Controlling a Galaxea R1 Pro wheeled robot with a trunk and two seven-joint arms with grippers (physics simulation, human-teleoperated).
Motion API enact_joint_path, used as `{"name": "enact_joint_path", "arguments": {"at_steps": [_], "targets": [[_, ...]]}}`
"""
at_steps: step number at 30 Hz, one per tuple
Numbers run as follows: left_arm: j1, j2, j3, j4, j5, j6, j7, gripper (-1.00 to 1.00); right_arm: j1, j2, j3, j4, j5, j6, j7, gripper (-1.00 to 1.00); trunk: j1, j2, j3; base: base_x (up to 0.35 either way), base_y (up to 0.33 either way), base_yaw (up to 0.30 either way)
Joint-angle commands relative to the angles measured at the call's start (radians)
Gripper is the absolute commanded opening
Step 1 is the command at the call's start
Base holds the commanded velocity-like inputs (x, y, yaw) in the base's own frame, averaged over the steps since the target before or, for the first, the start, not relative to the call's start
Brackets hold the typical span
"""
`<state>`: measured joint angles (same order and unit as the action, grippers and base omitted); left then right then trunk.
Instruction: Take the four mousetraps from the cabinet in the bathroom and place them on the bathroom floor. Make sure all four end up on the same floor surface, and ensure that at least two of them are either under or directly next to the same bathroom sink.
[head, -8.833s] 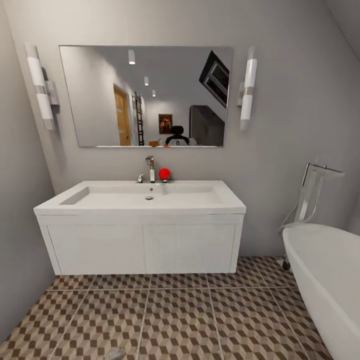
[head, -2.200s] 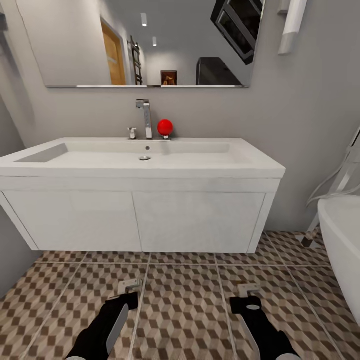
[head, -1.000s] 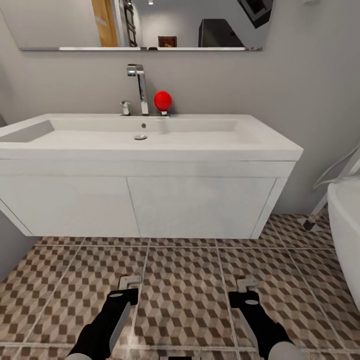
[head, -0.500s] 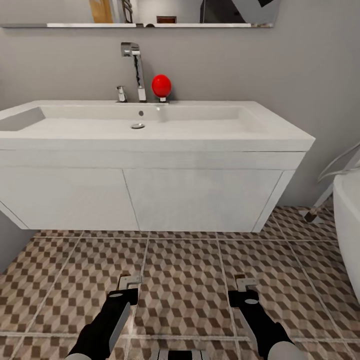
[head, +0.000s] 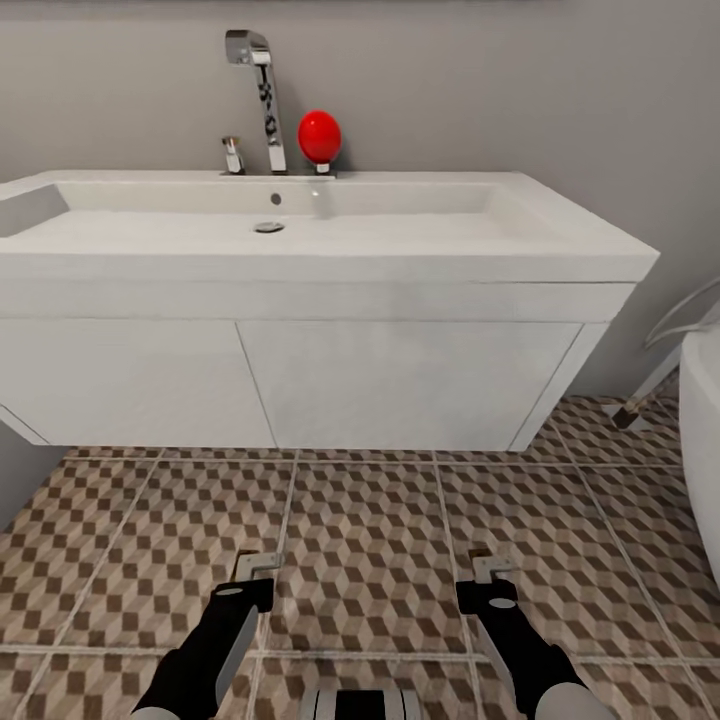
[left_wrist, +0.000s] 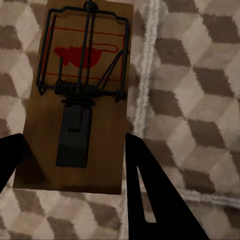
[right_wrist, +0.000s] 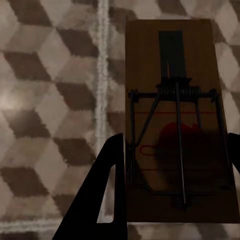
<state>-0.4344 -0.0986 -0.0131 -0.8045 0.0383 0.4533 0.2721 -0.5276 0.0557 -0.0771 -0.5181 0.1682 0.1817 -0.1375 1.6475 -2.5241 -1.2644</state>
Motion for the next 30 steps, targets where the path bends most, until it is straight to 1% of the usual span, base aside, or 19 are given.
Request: {"name": "enact_joint_path", "arguments": {"at_steps": [1, 4, 18, 22, 24, 25, 26, 28, 30], "targets": [[0.000, 0.001, -0.001, -0.002, 0.002, 0.006, 0.004, -1.00, 0.000, 0.002, -0.005, -0.002, 0.010, 0.005, 0.002, -1.00, 0.000, -0.001, -0.005, 0.000, 0.000, 0.000], [0.000, 0.007, -0.001, -0.005, 0.002, 0.006, 0.004, -1.00, 0.000, 0.002, -0.004, -0.002, 0.010, -0.001, 0.002, -1.00, 0.002, -0.001, -0.016, 0.000, 0.000, 0.000], [0.000, 0.010, -0.001, -0.015, 0.000, -0.001, 0.005, -1.00, 0.000, 0.002, -0.005, -0.002, 0.009, -0.004, 0.002, -1.00, 0.002, -0.001, -0.016, 0.000, 0.000, 0.000], [0.000, 0.015, -0.001, -0.009, -0.001, -0.004, 0.004, -1.00, 0.000, 0.001, -0.005, -0.001, 0.008, -0.004, 0.002, -1.00, 0.002, -0.001, -0.016, 0.000, 0.000, 0.000], [0.000, 0.022, 0.000, -0.006, 0.000, -0.008, 0.003, -1.00, 0.000, 0.001, -0.006, 0.002, 0.008, -0.004, 0.001, -1.00, 0.002, -0.001, -0.016, 0.000, 0.000, 0.000], [0.000, 0.032, 0.001, -0.004, 0.001, -0.013, -0.001, -1.00, 0.000, 0.001, -0.006, 0.003, 0.008, -0.004, 0.002, -1.00, 0.002, -0.001, -0.016, 0.000, 0.000, 0.000], [-0.001, 0.042, 0.001, -0.003, 0.003, -0.016, -0.010, -1.00, 0.000, 0.001, -0.006, 0.004, 0.007, -0.005, 0.001, -1.00, 0.002, -0.001, -0.016, 0.000, 0.000, 0.000], [-0.003, 0.051, 0.002, 0.000, 0.007, -0.018, -0.021, -1.00, 0.000, 0.001, -0.006, 0.005, 0.007, -0.007, 0.001, -1.00, 0.002, -0.001, -0.016, 0.000, 0.000, 0.000], [-0.018, 0.061, 0.002, 0.016, 0.011, -0.021, -0.044, -1.00, 0.000, 0.001, -0.006, 0.005, 0.007, -0.012, 0.001, -1.00, 0.002, -0.001, -0.016, 0.000, 0.000, 0.000]]}}
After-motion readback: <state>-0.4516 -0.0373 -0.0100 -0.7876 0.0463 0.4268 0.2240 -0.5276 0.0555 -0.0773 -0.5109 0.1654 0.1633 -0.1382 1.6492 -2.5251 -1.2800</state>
